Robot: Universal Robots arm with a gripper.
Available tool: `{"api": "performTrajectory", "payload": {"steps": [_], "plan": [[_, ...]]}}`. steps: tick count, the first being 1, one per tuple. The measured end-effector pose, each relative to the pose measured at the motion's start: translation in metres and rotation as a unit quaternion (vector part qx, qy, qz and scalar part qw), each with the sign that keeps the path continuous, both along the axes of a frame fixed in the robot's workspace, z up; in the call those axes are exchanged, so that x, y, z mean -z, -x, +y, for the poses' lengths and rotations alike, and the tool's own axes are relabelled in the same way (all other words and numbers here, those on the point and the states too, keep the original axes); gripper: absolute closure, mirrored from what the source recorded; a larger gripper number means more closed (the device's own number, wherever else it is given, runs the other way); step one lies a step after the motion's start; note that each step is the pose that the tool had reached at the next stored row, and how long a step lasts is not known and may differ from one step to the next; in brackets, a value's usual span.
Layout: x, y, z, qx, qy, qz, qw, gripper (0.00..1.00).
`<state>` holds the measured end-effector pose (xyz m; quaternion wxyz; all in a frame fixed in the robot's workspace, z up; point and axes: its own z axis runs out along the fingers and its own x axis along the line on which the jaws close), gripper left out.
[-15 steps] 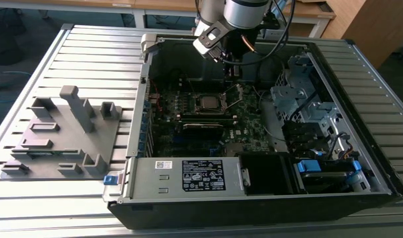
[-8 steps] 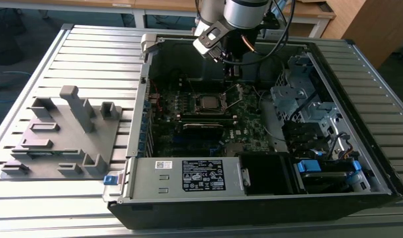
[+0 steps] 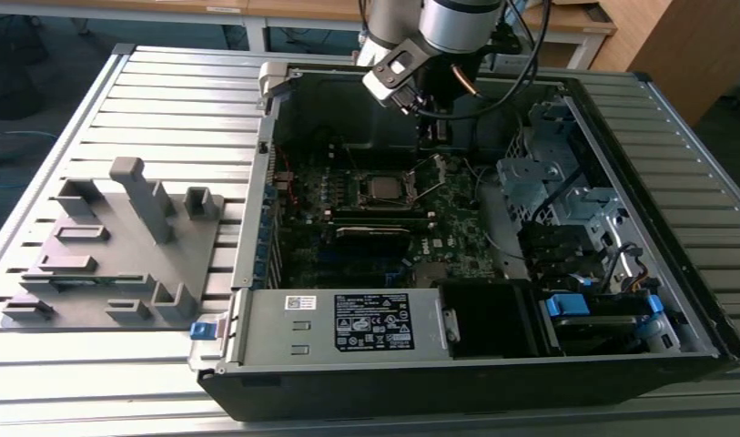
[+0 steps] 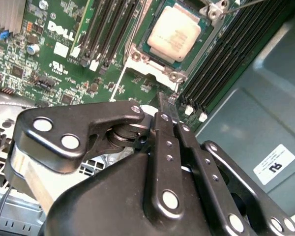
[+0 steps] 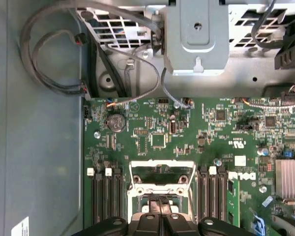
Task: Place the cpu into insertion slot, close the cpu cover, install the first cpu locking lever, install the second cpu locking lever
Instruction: 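Close the cpu cover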
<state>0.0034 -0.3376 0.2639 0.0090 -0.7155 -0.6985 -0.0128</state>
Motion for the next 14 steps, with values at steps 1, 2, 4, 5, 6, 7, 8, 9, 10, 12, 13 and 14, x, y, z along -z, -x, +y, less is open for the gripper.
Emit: {"api": "performTrajectory", "payload": {"steps": [1,2,4,5,6,7,8,9,10,12,13,14], "plan": [[0.0,-0.0017,0.0001,0.0,0.0,0.0,1.0,0.9],[0.0001,-0.0038,0.0002,0.0,-0.0001,0.0,1.0,0.9],[0.0002,-0.0079,0.0007,0.0,0.0,0.0,1.0,0.9],[0.0003,-0.01,0.0008,0.0,-0.0001,0.0,1.0,0.9],[0.0003,-0.0121,0.001,0.0,-0.0001,0.0,1.0,0.9],[0.0004,-0.0142,0.0011,0.0,-0.0001,0.0,1.0,0.9],[0.0005,-0.0163,0.0013,0.0,-0.0001,0.0,1.0,0.9],[0.0005,-0.0182,0.0014,0.0,0.0,0.0,1.0,0.9],[0.0006,-0.02,0.0015,0.0,0.0,0.0,1.0,0.9],[0.0007,-0.0238,0.0018,0.0,0.0001,0.0,1.0,0.9],[0.0009,-0.0255,0.0019,0.0,0.0,0.0,1.0,0.9],[0.001,-0.0275,0.002,0.0,0.0,0.0,1.0,0.9]]}}
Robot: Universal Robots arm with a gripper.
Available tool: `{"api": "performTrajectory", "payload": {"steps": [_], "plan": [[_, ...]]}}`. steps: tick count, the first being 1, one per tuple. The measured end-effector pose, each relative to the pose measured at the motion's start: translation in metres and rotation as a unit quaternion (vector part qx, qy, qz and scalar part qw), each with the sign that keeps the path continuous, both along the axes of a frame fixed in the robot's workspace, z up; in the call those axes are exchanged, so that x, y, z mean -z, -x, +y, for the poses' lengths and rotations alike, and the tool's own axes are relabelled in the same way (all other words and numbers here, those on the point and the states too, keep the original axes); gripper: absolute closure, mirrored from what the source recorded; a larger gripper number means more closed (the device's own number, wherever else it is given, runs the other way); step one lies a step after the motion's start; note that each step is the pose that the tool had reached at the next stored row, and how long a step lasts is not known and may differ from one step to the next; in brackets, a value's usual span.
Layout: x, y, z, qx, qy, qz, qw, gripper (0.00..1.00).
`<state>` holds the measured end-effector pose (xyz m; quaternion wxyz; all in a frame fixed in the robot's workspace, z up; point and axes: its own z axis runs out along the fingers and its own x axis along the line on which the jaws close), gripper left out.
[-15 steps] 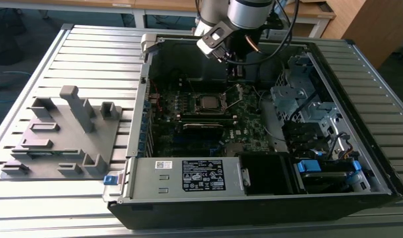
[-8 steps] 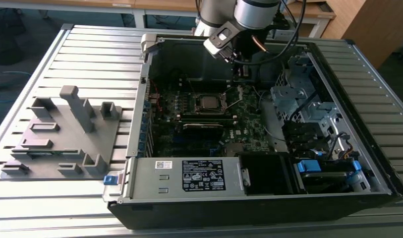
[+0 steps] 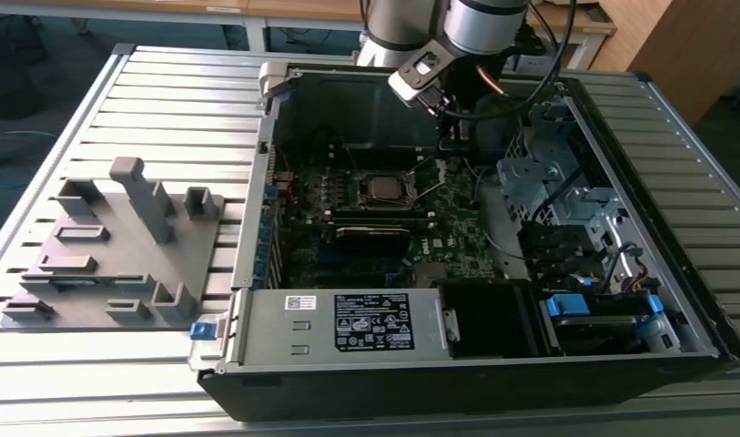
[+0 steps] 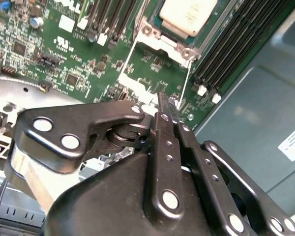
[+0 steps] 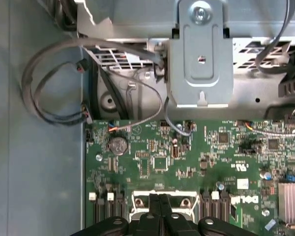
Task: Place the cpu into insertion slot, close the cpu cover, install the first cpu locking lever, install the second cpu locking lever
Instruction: 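Close the cpu cover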
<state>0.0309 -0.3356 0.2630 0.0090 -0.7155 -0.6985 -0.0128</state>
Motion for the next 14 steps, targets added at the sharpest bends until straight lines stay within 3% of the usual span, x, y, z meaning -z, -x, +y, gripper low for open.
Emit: {"api": "performTrajectory", "payload": {"steps": [7,14], "plan": [[0.0009,-0.0112,0.0009,0.0,0.0,0.0,1.0,0.9],[0.0013,-0.0116,0.0011,0.0,-0.0001,0.0,1.0,0.9]]}}
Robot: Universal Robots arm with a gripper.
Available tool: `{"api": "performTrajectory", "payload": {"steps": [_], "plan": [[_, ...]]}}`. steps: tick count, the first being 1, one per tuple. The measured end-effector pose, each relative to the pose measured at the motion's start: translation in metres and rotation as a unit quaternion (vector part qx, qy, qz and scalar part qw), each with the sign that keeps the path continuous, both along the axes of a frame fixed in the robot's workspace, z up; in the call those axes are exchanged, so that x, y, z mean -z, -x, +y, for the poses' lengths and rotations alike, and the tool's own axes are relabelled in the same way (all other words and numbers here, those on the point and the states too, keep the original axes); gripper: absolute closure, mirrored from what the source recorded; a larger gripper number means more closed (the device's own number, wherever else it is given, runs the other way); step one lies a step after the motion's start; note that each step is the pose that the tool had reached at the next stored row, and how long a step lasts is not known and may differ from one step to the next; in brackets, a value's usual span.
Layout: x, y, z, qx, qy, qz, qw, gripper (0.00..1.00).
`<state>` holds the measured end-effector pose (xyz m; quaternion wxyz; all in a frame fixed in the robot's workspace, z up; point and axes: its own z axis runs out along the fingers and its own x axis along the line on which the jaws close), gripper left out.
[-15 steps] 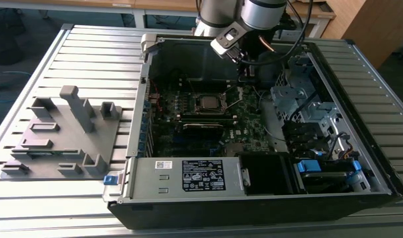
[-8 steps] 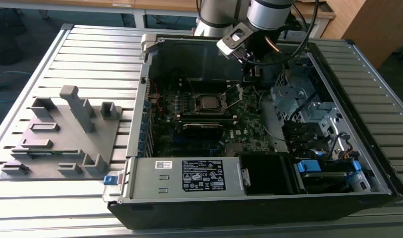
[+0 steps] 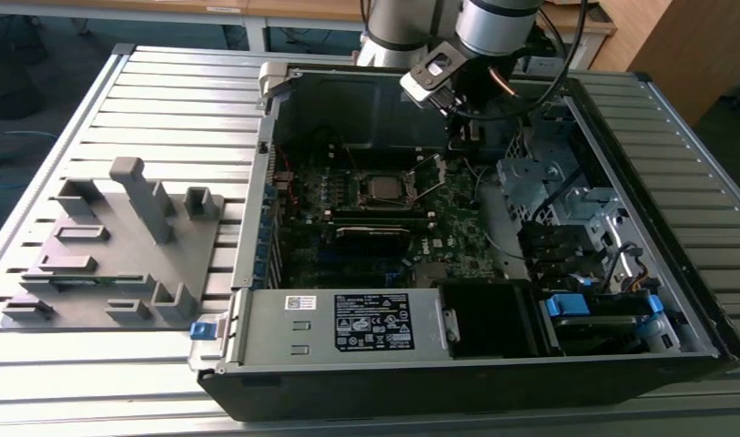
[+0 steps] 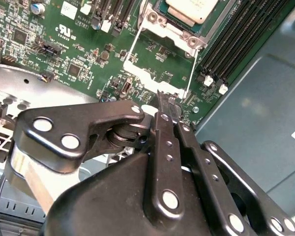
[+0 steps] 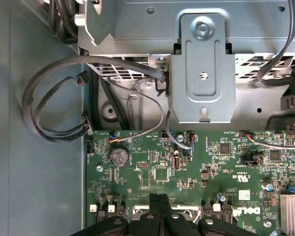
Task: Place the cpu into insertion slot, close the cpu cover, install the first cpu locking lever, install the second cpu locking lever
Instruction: 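Close the cpu cover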
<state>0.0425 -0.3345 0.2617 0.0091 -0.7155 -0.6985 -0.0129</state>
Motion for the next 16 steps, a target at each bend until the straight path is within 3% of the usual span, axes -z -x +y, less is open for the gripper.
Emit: {"api": "performTrajectory", "payload": {"steps": [9,16], "plan": [[0.0032,-0.0091,0.0012,0.0,0.0003,0.0001,1.0,0.9],[0.0116,-0.0119,0.0012,0.0,0.0028,0.0001,1.0,0.9]]}}
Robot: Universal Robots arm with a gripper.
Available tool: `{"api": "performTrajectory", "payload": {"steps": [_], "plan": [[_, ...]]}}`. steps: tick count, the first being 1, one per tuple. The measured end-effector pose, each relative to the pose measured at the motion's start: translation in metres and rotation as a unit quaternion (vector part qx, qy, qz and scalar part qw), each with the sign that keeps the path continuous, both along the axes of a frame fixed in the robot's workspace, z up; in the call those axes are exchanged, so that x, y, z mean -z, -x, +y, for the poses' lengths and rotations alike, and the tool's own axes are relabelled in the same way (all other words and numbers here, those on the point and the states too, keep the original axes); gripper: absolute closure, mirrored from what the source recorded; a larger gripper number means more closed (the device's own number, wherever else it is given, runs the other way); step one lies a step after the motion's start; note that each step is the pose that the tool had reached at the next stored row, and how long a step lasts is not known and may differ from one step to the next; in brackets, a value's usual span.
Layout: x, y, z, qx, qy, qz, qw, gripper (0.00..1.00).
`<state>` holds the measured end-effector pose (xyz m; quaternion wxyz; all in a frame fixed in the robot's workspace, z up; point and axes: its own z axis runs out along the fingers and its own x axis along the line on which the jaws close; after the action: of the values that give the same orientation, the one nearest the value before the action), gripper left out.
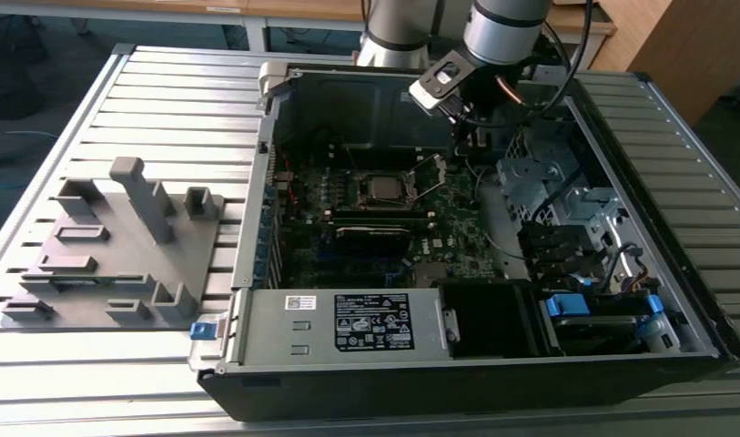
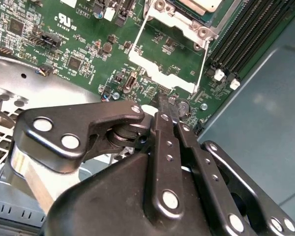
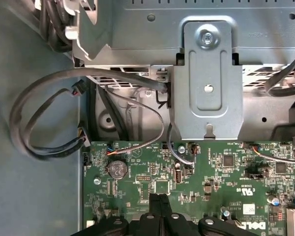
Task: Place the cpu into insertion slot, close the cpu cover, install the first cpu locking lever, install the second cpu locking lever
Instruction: 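Close the cpu cover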
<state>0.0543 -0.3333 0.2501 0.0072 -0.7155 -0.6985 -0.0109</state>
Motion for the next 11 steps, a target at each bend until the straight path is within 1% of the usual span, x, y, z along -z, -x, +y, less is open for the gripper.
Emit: {"api": "performTrajectory", "payload": {"steps": [4,11], "plan": [[0.0037,-0.0003,0.0,0.0,0.001,0.0,1.0,0.9],[0.0043,0.0003,0.0,0.0,0.001,0.0,1.0,0.9]]}}
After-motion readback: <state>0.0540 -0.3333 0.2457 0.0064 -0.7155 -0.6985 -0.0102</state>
